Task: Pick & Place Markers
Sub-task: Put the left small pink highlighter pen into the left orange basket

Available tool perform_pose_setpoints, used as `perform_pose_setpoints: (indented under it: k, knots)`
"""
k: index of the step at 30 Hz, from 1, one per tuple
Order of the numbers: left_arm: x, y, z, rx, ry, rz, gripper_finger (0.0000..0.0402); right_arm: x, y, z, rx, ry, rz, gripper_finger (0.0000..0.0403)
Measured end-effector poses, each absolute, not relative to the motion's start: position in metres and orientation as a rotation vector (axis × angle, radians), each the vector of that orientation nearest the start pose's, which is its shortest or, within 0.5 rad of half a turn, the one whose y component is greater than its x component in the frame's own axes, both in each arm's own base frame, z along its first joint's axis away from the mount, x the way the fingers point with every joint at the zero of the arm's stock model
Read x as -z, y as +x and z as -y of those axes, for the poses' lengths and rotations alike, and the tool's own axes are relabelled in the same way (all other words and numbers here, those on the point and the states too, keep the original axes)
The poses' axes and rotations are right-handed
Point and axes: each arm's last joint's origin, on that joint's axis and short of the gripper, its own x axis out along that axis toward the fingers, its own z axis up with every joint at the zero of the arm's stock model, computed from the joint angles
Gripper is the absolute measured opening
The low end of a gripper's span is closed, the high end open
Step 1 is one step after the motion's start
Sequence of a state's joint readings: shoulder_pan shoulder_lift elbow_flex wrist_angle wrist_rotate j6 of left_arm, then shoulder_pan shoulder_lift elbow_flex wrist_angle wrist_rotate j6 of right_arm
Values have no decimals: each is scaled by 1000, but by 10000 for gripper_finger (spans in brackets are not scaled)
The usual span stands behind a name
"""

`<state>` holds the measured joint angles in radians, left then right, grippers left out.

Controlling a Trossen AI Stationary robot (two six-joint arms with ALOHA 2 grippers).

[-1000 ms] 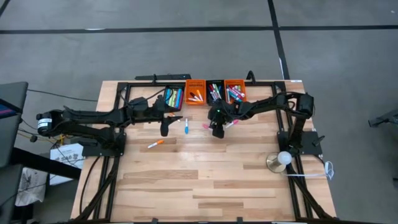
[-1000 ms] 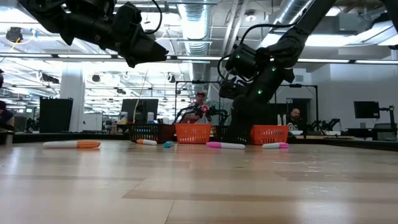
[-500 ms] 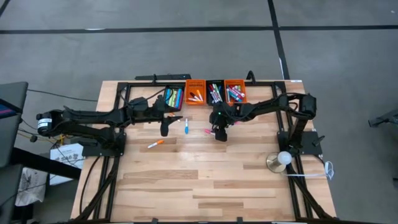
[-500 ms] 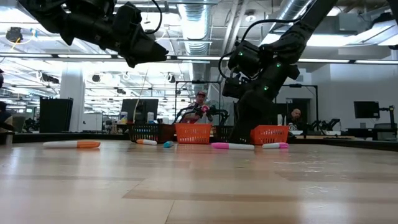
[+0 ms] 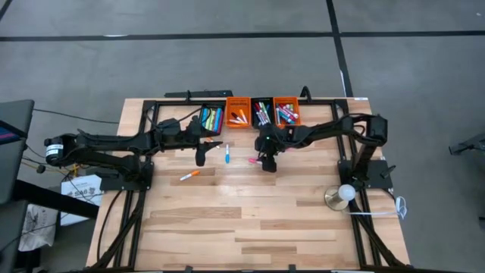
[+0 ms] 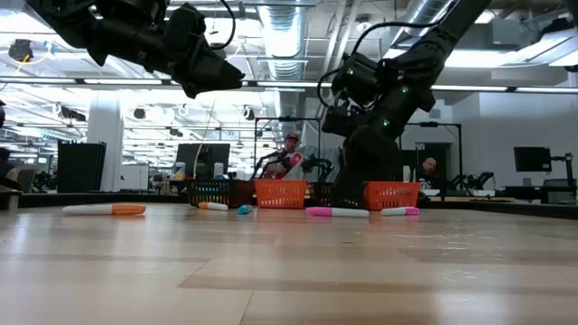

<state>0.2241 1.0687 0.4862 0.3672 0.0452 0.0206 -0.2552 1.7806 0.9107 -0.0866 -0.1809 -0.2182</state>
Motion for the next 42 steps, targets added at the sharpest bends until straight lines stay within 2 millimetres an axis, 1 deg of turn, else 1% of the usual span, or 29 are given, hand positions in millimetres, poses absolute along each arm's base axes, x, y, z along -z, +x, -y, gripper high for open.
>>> perform_pose_setpoints:
  k: [6, 10, 12, 18, 21, 23, 25, 28, 33, 37, 38, 42]
  knots:
    - [-230, 220, -49, -176, -9, -215, 159, -150, 319, 71, -56, 0, -937, 201]
    - [-230, 220, -49, -176, -8, -215, 159, -148, 316, 66, -75, 4, -984, 203]
    - [-230, 220, -49, -176, -8, -215, 159, -142, 318, 66, -77, 6, -1000, 203]
    - [-230, 220, -49, -176, -9, -215, 159, -112, 322, 68, -115, -25, -1075, 197]
    - [-230, 220, -49, -176, -9, -215, 159, -104, 324, 68, -148, -52, -1092, 193]
    - [-230, 220, -49, -176, -9, -215, 159, -103, 324, 69, -159, -62, -1089, 187]
    - [-230, 220, -49, -176, -8, -215, 159, -104, 324, 70, -158, -65, -1085, 175]
    - [-230, 220, -49, -176, -8, -215, 159, -108, 322, 70, -147, -73, -1079, 145]
    - [-230, 220, -49, -176, -9, -215, 159, -111, 321, 70, -144, -77, -1075, 79]
    - [-230, 220, -49, -176, -9, -215, 159, -115, 325, 71, -142, -77, -1070, 28]
    - [-230, 220, -49, -176, -9, -215, 159, -117, 326, 71, -142, -77, -1068, 20]
    - [-229, 220, -48, -163, -13, -216, 159, -120, 330, 68, -147, -88, -1062, 23]
